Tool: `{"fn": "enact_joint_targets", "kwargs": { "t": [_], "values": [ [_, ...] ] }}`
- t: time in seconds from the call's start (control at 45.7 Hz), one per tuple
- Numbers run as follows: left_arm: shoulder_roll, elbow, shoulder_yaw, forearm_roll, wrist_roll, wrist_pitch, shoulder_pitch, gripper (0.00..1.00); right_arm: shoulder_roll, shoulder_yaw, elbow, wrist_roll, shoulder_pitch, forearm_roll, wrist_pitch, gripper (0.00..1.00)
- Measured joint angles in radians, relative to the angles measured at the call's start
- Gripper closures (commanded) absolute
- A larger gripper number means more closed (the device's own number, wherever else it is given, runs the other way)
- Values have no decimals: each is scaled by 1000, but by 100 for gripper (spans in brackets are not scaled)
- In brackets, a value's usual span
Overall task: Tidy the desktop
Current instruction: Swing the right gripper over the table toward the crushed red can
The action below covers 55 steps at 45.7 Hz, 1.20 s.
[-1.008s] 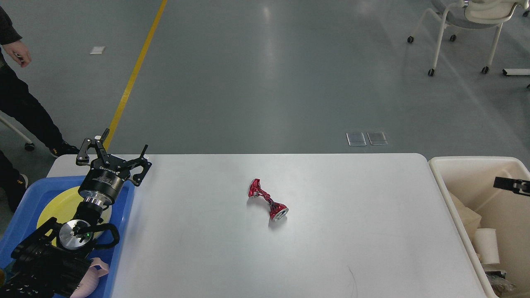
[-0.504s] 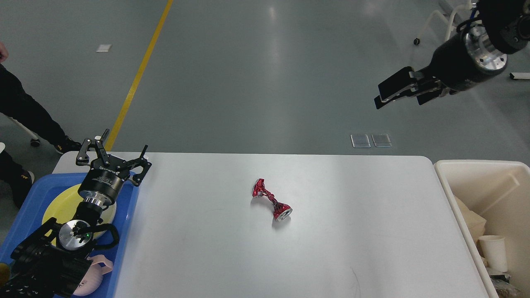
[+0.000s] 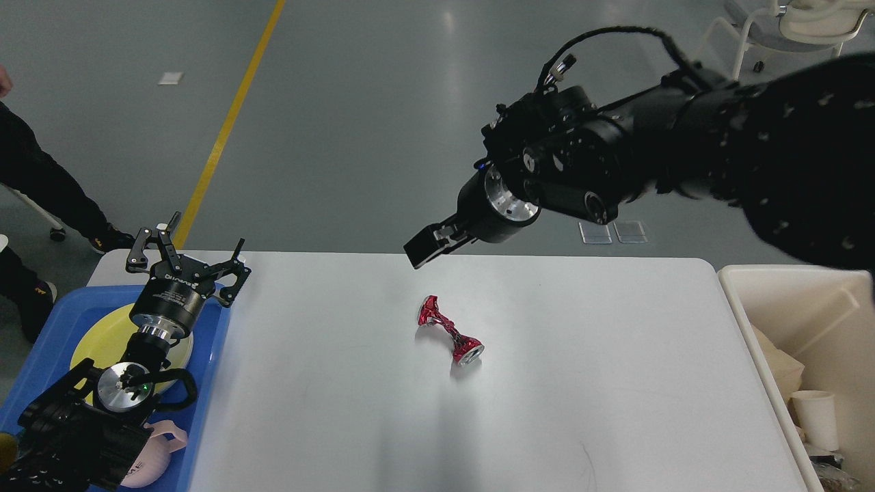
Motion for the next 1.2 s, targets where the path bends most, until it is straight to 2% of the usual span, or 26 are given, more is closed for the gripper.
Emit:
{"fn": "enact_joint_targets", "kwargs": {
  "t": [0.175, 0.548, 0.876, 1.205],
  "values": [
    [0, 0, 0, 0, 0, 0, 1, 0, 12, 17, -166, -77, -226, -10, -96, 0],
    [0, 0, 0, 0, -1, 0, 1, 0, 0, 62, -191, -77, -349, -7, -370, 0],
    [0, 0, 0, 0, 0, 0, 1, 0, -12, 111, -188, -77, -394, 3, -439, 0],
    [0, 0, 0, 0, 0, 0, 1, 0, -12, 113, -189, -78, -399, 6, -443, 0]
  ]
}}
